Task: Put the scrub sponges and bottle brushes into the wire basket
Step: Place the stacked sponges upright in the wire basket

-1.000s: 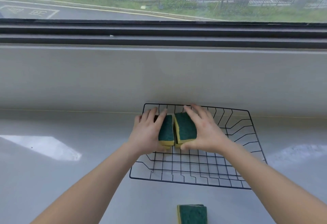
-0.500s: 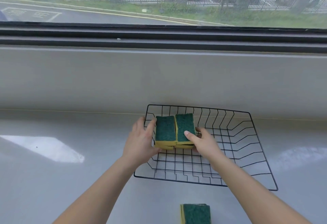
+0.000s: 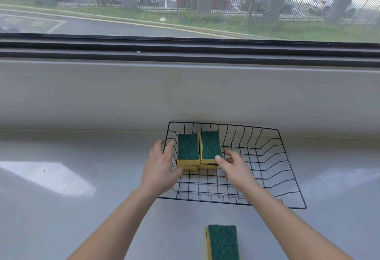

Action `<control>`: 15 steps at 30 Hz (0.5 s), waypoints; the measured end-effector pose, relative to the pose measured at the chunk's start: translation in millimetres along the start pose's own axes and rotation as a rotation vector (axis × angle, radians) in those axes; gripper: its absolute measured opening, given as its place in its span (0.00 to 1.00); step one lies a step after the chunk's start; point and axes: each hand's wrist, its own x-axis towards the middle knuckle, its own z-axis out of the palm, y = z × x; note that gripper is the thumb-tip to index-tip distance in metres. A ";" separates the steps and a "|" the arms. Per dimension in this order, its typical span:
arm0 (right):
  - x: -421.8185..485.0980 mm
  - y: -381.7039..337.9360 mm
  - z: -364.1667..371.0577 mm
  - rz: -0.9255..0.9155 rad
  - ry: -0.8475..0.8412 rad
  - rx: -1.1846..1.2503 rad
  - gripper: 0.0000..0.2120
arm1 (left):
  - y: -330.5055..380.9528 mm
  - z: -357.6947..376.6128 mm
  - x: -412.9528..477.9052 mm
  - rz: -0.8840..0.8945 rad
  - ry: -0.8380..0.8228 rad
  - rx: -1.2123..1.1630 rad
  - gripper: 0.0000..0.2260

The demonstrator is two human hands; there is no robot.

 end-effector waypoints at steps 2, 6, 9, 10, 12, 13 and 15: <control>-12.9 -0.4 -4.9 -0.009 0.016 0.014 0.30 | 5.9 -5.4 -12.4 0.024 0.050 -0.025 0.35; -44.1 6.9 -14.4 -0.043 0.069 0.099 0.23 | 13.4 -11.8 -46.8 0.080 0.154 -0.072 0.29; -68.2 11.7 -17.4 -0.077 0.076 0.101 0.19 | 17.5 -13.4 -68.7 0.074 0.143 -0.061 0.27; -75.7 12.4 -18.2 -0.088 0.079 0.101 0.18 | 19.1 -14.2 -74.5 0.064 0.135 -0.064 0.26; -90.8 13.2 -20.7 -0.121 0.101 0.102 0.15 | 23.4 -15.6 -86.0 0.048 0.124 -0.064 0.25; -98.1 13.8 -22.8 -0.143 0.125 0.098 0.13 | 25.6 -16.1 -91.6 0.046 0.123 -0.061 0.25; -114.2 18.8 -28.1 -0.195 0.185 0.085 0.10 | 28.9 -15.9 -106.3 0.047 0.127 -0.059 0.25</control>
